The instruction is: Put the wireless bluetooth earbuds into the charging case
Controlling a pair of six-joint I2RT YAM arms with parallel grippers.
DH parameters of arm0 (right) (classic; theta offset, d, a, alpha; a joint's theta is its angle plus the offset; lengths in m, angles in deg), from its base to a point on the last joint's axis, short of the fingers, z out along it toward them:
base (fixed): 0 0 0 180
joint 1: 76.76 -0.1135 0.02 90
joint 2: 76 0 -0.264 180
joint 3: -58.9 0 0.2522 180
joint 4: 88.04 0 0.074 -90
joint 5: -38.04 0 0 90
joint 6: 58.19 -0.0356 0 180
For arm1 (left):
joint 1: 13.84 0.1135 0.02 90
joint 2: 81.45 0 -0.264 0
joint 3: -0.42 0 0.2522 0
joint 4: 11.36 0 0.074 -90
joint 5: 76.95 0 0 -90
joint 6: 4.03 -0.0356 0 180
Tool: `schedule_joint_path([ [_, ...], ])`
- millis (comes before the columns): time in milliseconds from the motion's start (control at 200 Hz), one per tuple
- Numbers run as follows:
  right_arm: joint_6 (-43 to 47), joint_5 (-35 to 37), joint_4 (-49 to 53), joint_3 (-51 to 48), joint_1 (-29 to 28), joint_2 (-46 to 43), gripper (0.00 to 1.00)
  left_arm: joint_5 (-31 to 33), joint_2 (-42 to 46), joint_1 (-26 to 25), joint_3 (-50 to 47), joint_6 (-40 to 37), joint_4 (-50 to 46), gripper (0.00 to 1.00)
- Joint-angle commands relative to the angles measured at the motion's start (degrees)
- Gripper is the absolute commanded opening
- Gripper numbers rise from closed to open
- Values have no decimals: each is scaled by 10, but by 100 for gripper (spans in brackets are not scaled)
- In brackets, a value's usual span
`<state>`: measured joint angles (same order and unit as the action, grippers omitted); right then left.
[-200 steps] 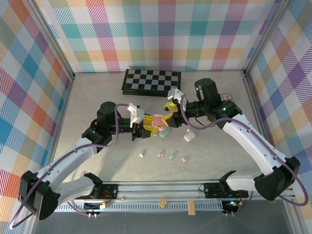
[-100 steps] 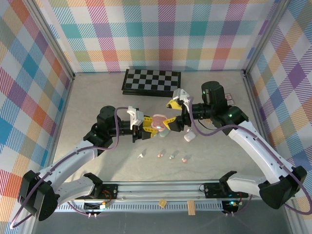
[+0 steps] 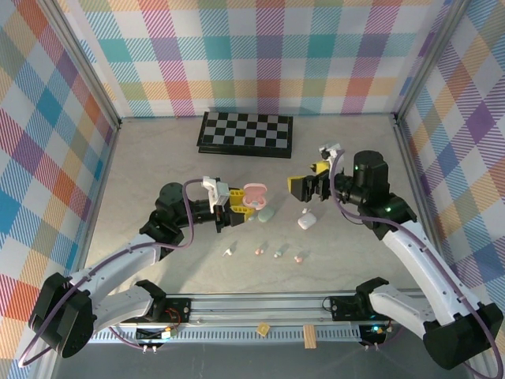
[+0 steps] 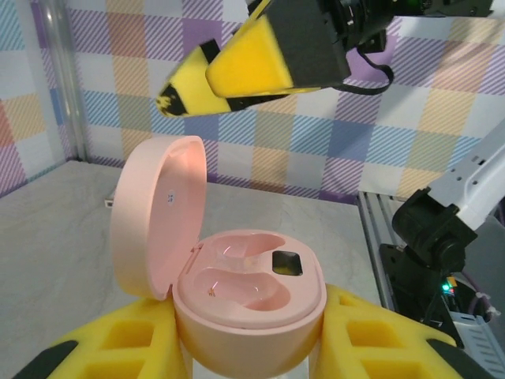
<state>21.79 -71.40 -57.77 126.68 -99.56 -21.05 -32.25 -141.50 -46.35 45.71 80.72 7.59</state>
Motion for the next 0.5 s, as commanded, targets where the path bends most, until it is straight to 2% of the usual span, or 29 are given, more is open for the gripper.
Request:
schedule_joint_path([
  [0, -64, 102, 79, -24, 8, -17, 99, 30, 18, -3, -24, 11, 72, 29],
  [90, -93, 118, 105, -59, 9, -23, 100, 37, 26, -2, -35, 11, 79, 29],
  [230, -161, 76, 86, -130, 9, -36, 95, 51, 37, 0, -48, 3, 84, 30],
  [380, -201, 41, 154, -173, 9, -10, 92, 61, 40, 3, -52, 4, 87, 30],
  [495, -239, -17, 152, -212, 8, 7, 90, 60, 40, 3, -55, 7, 95, 30],
])
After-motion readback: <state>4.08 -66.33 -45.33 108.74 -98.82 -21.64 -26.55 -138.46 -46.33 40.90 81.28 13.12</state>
